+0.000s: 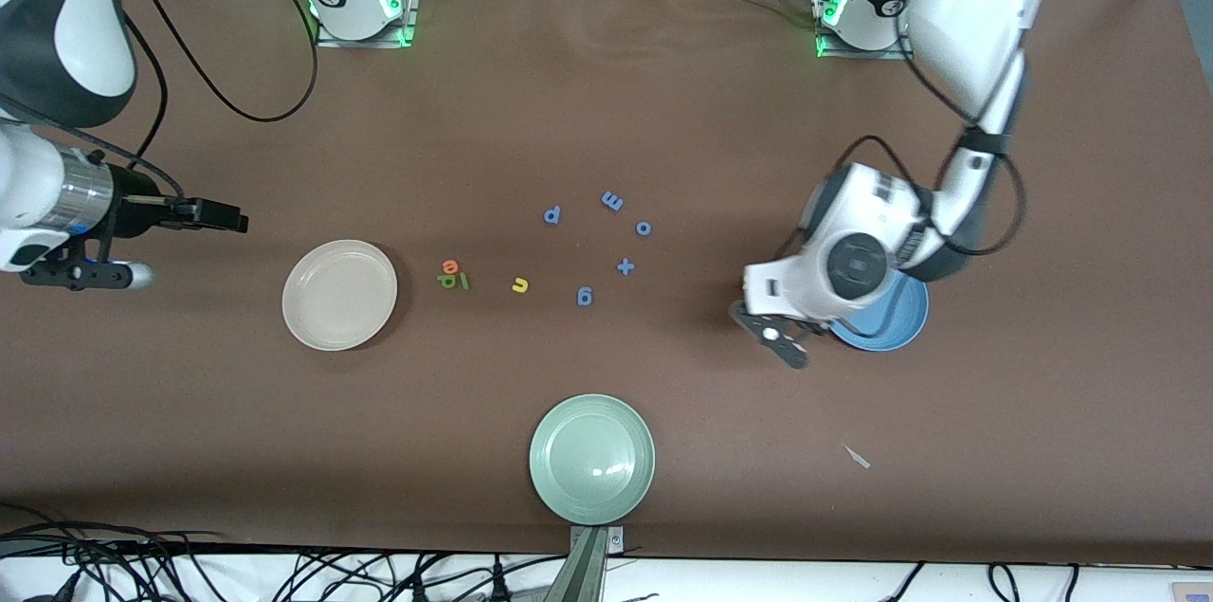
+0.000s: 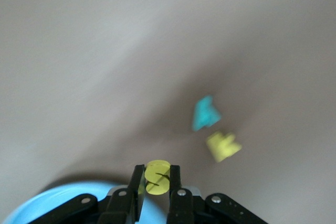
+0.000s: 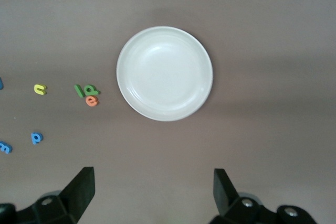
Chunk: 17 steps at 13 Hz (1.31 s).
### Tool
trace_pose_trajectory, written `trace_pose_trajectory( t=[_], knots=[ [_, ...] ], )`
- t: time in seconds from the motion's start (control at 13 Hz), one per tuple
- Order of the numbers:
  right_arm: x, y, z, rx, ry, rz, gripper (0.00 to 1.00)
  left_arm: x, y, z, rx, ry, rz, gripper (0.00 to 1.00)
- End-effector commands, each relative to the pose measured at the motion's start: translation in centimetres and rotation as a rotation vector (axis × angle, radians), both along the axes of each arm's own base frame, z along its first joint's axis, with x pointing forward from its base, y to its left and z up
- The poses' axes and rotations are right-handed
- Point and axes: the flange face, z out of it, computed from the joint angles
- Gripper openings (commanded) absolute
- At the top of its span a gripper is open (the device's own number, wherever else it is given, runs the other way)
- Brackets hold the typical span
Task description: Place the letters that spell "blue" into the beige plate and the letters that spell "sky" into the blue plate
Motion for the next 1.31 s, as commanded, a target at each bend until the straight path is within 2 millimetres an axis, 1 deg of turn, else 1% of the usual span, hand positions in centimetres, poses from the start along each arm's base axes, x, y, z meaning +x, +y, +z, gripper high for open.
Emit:
trace_pose_trajectory(
  t=[0.0, 0.08, 0.15, 0.23, 0.39, 0.46, 0.54, 0.62, 0.69, 0.77, 0.85, 0.93, 1.0, 1.08, 1.16, 1.23],
  knots=[
    [-1.0, 3.8, -2.9, 0.015, -0.046, 0.007, 1.00, 0.0, 6.4, -2.5, -0.004, 0.054, -0.045, 0.00],
    [-1.3, 5.3, -4.4, 0.015, -0.051, -0.014, 1.00, 0.1, 8.6, -3.3, -0.006, 0.068, -0.015, 0.15],
    [-1.7, 7.2, -5.9, 0.015, -0.067, -0.029, 1.00, -0.1, 9.4, -3.9, -0.006, 0.080, -0.004, 0.64],
    [-2.1, 8.6, -7.5, 0.000, -0.093, -0.033, 1.00, -0.1, 9.3, -3.8, -0.005, 0.079, -0.006, 1.00],
    [-3.5, 11.4, -11.1, -0.032, -0.129, -0.051, 1.00, 0.1, 7.6, -2.0, -0.013, 0.052, -0.022, 1.00],
    [-4.1, 12.5, -12.9, -0.035, -0.149, -0.073, 1.00, 0.1, 6.3, -1.2, -0.014, 0.038, -0.037, 1.00],
    [-4.6, 13.4, -14.7, -0.040, -0.161, -0.085, 1.00, -0.1, 4.1, -0.5, -0.019, 0.029, -0.049, 1.00],
    [-5.1, 14.4, -16.2, -0.037, -0.162, -0.107, 1.00, -0.6, 2.1, -0.2, -0.013, 0.027, -0.006, 1.00],
    [-5.4, 15.4, -17.6, -0.041, -0.167, -0.112, 1.00, -1.3, -0.9, -0.1, -0.003, 0.023, 0.037, 1.00],
    [-5.5, 16.2, -19.0, -0.053, -0.169, -0.111, 1.00, -2.1, -3.9, -0.3, 0.015, 0.016, 0.065, 1.00],
    [-5.5, 16.6, -20.4, -0.070, -0.176, -0.115, 0.99, -2.8, -6.2, -1.1, 0.028, 0.017, 0.105, 1.00],
    [-5.3, 16.7, -21.7, -0.081, -0.187, -0.120, 0.99, -3.8, -8.6, -1.8, 0.042, 0.021, 0.131, 1.00],
    [-5.3, 16.8, -23.0, -0.083, -0.193, -0.121, 0.99, -4.2, -9.8, -2.4, 0.041, 0.010, 0.152, 1.00],
    [-5.1, 17.0, -24.2, -0.076, -0.200, -0.130, 0.99, -4.2, -10.5, -3.1, 0.021, -0.019, 0.156, 1.00],
    [-4.9, 17.2, -25.5, -0.073, -0.209, -0.127, 0.99, -4.2, -10.8, -4.8, 0.008, -0.031, 0.155, 1.00],
    [-4.8, 17.4, -27.0, -0.068, -0.225, -0.127, 0.99, -4.4, -11.5, -5.9, 0.001, -0.036, 0.146, 1.00]
  ],
)
